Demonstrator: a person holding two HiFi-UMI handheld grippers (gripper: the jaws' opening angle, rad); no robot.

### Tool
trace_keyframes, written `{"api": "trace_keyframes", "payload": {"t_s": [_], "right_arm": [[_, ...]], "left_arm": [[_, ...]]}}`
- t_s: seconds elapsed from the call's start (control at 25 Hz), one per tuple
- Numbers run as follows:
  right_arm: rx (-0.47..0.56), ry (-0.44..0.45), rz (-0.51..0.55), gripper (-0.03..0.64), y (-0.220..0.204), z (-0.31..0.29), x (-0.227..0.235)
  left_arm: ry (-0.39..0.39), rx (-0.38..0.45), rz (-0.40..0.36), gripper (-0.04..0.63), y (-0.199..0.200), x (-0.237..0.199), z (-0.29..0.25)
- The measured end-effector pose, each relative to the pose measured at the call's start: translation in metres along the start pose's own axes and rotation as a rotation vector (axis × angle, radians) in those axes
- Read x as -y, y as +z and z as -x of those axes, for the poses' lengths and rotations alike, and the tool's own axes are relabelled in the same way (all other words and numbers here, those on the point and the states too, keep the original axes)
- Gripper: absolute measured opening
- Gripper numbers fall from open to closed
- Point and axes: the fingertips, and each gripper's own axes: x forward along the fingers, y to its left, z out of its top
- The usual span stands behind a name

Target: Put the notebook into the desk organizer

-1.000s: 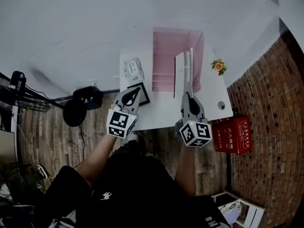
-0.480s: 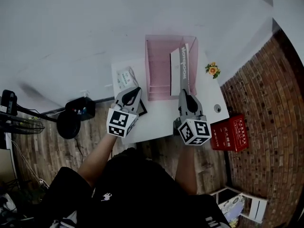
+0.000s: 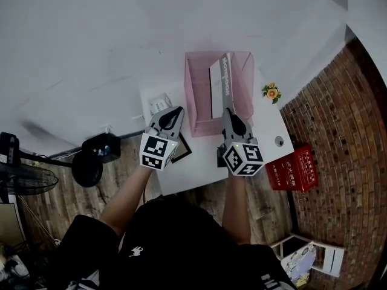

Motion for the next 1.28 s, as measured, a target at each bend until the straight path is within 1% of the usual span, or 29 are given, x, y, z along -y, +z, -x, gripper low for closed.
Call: {"api": "trace_keyframes", "payload": {"t_s": [0.24, 0.48, 0.8, 1.08, 1.28], "right_arm": [[-0.032, 0.003, -0.013, 0.011, -0.012, -0.029, -0.008], [-0.052, 0.003, -0.034, 0.011, -0.019, -0.042, -0.01], [-0.09, 0.05, -0.113, 0.011, -0.028, -0.059, -0.016], [-0.167, 0.039, -0.15, 0.017, -0.033, -0.068, 0.003], [-0.221, 0.022, -0.217, 0.02, -0.04, -0.07, 0.026]], "left_arm": [[-0.021, -0.006, 0.011, 0.002, -0.005, -0.02, -0.011], [-0.023, -0.025, 0.02, 0.002, -0.015, -0.032, -0.015], [-0.028, -0.029, 0.026, 0.002, -0.02, -0.041, -0.022], [-0.041, -0.034, 0.024, 0.002, -0.021, -0.039, -0.03], [-0.05, -0.048, 0.021, 0.002, -0.025, -0.034, -0.034]]}}
